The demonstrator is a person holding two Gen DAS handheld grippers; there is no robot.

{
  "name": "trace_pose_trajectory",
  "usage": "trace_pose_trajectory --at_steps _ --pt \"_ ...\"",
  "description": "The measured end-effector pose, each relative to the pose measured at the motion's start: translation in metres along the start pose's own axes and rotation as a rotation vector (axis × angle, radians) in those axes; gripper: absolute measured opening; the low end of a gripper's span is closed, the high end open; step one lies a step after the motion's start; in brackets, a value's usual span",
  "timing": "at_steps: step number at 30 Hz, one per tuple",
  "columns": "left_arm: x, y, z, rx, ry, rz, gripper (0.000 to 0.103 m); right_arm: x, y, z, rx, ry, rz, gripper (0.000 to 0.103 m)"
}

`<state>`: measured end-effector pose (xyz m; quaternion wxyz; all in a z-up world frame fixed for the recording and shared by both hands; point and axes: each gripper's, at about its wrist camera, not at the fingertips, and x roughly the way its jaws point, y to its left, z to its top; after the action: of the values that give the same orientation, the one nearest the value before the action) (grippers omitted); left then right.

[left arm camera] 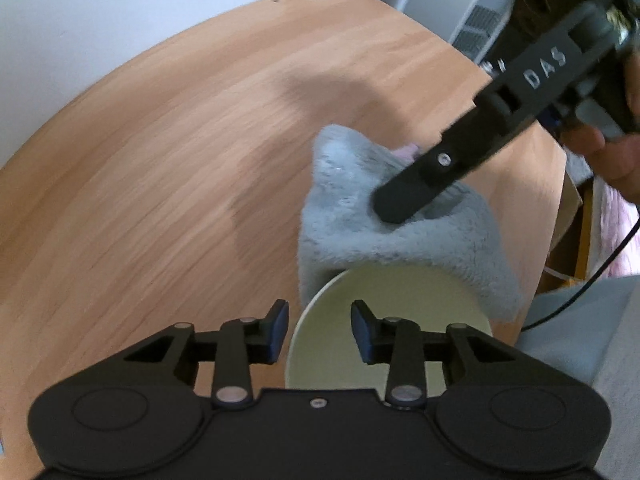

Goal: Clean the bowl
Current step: 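Open the left gripper off the rim while the right gripper lifts the towel away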

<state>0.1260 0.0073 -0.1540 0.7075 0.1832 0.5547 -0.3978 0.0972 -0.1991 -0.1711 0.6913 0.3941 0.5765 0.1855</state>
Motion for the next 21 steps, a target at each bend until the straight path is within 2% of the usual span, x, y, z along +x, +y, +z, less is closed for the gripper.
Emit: trace_pose_trajectory --at_steps 5,8,12,16,21 --pt "-0.001 0.001 0.000 0.056 0.012 0.007 0.011 0.003 0.005 0.010 -0.016 0.005 -0.003 0.018" --pt "-0.004 0.003 -0.009 0.026 -0.018 0.038 0.009 0.002 0.008 0.015 -0.021 -0.016 0.009 0.017" --pt "-0.012 0.010 -0.026 -0.118 -0.089 0.054 0.006 -0.002 0.008 0.022 -0.014 -0.043 0.004 0.017" --pt "-0.018 0.014 -0.051 -0.305 -0.133 0.057 0.006 -0.006 0.000 0.030 0.013 -0.055 -0.003 0.017" --pt "-0.022 0.016 -0.061 -0.419 -0.149 0.048 0.006 -0.016 -0.008 0.036 0.028 -0.070 -0.016 0.017"
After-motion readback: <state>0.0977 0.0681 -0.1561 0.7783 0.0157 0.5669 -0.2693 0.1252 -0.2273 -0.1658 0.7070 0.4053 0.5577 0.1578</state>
